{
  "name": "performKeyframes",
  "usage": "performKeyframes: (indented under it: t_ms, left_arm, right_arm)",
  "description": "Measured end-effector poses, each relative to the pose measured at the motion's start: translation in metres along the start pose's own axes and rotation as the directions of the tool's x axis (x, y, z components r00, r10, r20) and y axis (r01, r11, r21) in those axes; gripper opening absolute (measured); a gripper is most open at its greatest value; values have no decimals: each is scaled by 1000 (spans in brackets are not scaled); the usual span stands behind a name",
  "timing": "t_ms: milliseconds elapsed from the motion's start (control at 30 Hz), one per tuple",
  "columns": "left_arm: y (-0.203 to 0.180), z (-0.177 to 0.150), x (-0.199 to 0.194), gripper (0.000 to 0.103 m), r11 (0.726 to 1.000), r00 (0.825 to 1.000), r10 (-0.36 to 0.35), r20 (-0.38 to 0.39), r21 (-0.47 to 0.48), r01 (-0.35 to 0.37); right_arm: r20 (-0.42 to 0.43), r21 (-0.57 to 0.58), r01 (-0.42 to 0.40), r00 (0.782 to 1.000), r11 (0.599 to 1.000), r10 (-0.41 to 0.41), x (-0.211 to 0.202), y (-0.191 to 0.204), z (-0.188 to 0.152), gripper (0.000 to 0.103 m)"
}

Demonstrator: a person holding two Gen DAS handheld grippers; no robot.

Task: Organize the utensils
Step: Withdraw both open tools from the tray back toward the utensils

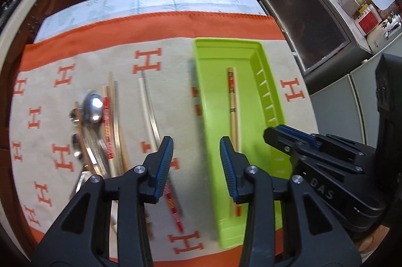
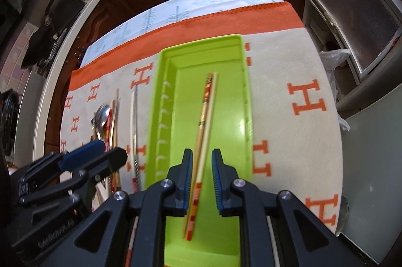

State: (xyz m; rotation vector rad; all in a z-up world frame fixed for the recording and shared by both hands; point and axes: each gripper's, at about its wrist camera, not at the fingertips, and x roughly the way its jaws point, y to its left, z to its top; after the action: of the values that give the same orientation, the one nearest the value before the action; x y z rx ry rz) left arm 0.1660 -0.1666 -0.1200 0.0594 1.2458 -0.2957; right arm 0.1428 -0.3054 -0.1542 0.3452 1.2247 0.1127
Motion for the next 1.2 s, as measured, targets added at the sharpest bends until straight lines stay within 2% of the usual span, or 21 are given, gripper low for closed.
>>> performKeyframes:
  t_ms: [133, 300, 633, 1000, 1200]
  left_arm:
    - [12, -17, -20, 36, 999, 999, 24, 42, 22, -25]
    - [35, -42, -53, 50, 996, 988, 70, 136, 40, -76]
    - [80, -83, -102, 51, 990, 958, 137, 253, 4, -143]
    - [111, -101, -112, 51, 986, 945, 169, 280, -42, -164]
    - [120, -101, -104, 51, 984, 947, 178, 266, -58, -168]
  right_arm:
    - [37, -20, 8, 999, 1000, -8, -11, 16, -16, 31]
    - [67, -47, 3, 998, 999, 0, -24, 36, -35, 32]
    - [146, -75, 9, 989, 997, 2, -49, 74, -60, 32]
    - [151, -118, 13, 989, 993, 5, -43, 106, -67, 32]
    - [132, -134, 14, 991, 991, 4, -33, 115, -66, 32]
